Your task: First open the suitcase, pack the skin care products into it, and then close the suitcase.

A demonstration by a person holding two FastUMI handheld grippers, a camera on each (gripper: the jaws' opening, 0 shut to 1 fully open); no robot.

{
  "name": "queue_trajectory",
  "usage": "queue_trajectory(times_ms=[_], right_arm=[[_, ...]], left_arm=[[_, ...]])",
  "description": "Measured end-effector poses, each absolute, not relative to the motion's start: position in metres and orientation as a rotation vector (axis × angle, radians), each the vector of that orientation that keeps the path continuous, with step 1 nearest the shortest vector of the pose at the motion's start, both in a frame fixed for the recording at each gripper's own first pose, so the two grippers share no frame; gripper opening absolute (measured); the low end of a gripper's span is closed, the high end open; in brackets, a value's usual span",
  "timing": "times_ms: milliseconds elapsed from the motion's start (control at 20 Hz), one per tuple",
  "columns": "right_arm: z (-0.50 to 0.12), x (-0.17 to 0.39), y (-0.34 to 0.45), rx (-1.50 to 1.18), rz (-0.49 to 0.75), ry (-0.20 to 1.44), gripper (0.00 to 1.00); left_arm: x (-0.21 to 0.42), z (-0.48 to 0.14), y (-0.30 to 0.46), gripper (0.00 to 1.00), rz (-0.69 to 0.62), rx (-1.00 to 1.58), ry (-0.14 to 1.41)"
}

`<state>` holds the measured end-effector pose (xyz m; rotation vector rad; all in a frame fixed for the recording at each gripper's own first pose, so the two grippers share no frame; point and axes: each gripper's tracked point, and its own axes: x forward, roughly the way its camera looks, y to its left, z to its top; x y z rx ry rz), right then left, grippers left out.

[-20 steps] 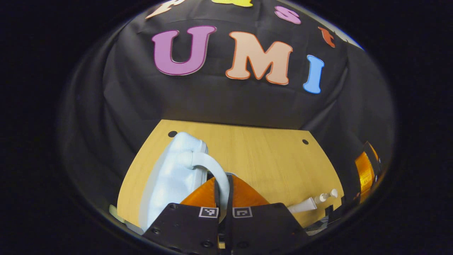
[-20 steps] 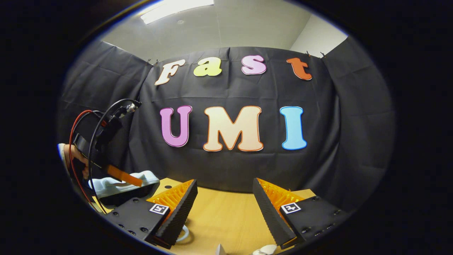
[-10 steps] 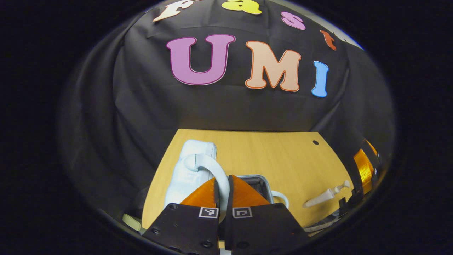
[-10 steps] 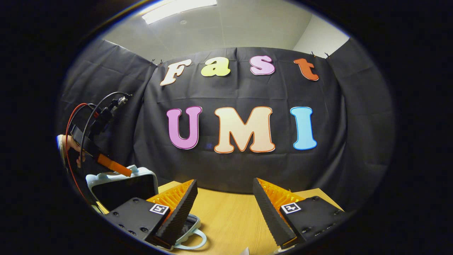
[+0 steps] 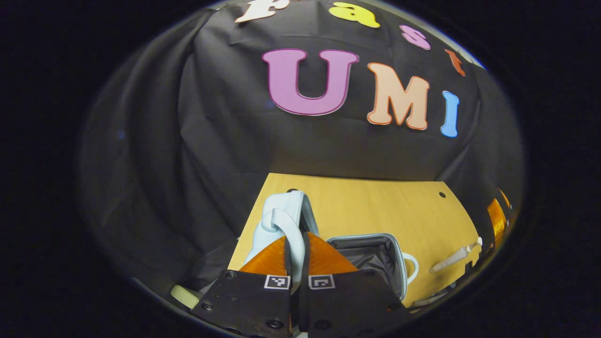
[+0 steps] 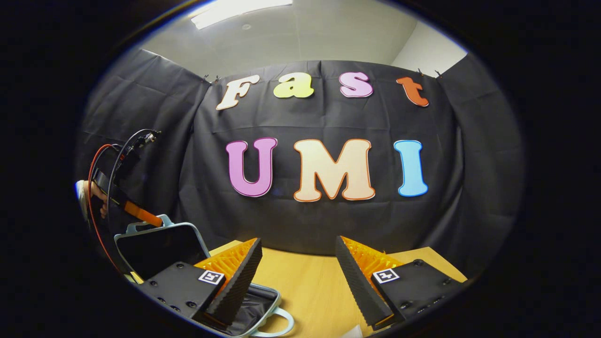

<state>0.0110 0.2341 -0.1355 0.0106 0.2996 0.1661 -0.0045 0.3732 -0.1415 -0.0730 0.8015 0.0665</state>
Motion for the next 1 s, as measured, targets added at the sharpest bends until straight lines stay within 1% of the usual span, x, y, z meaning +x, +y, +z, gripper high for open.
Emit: queue_trajectory(times_ms=[250, 550, 650, 950, 1000], right_arm=[[-0.138, 0.015, 0.250, -0.004, 0.171, 0.302, 0.99], [-0.150, 0.020, 0.257, -0.022, 0.178, 0.336, 0.99], [-0.154, 0.022, 0.256, -0.021, 0.174, 0.344, 1.00], [-0.164, 0.025, 0.253, -0.024, 0.158, 0.370, 0.99], [-0.164, 0.025, 0.253, -0.028, 0.154, 0.372, 1.00]], left_arm=[[-0.018, -0.162, 0.432, 0.00, 0.164, -0.137, 0.805], [-0.034, -0.207, 0.485, 0.00, 0.279, -0.219, 0.862], [-0.041, -0.229, 0.491, 0.00, 0.296, -0.253, 0.906], [-0.067, -0.298, 0.518, 0.00, 0.354, -0.362, 1.025], [-0.072, -0.308, 0.521, 0.00, 0.367, -0.366, 1.037]])
